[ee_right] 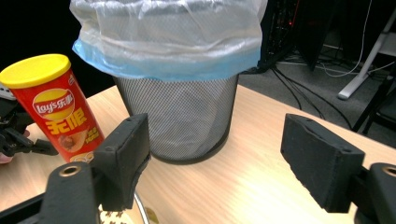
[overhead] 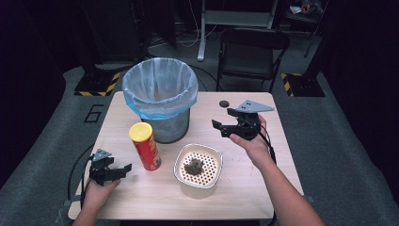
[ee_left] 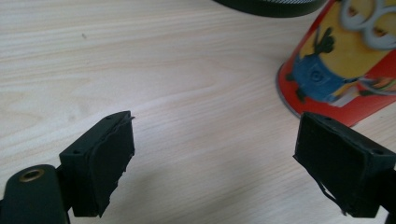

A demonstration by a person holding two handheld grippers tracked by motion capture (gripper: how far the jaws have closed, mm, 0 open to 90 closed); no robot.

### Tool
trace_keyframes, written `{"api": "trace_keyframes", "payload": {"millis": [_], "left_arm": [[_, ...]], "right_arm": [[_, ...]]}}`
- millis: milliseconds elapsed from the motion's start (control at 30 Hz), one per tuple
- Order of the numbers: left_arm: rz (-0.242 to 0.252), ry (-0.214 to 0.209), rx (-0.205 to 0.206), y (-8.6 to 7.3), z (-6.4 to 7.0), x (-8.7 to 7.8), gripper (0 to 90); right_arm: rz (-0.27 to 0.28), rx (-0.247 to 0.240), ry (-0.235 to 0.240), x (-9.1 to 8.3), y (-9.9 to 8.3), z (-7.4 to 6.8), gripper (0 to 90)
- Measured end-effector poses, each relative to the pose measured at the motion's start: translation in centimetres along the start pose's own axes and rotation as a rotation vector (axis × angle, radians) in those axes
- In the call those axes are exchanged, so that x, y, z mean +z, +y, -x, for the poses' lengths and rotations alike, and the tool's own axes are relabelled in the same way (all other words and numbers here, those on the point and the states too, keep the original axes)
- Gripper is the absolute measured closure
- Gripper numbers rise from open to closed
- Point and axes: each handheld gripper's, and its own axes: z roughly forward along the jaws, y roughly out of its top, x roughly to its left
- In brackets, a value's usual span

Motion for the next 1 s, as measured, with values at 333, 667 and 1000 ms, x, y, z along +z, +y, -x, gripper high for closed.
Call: {"api": "trace_keyframes", "payload": {"millis": [333, 667, 1000], "left_arm": [[0.051, -0.044, 0.045, 0.8, 1.5, -1.0, 11.4], [0.069, -0.126, 0.09, 1.7, 3.2, -1.9, 11.5], [0.101, -0.189, 0.121, 3.0, 5.3, -2.0, 11.5]], "right_arm": [[-0.017, 0.016, -0.028, -0.9, -2.9, 0.3, 21.1], [-0.025, 0.034, -0.087, -2.0, -5.6, 0.9, 21.8], [-0.036, 0.053, -0.128, -3.4, -8.1, 1.4, 21.7]]}}
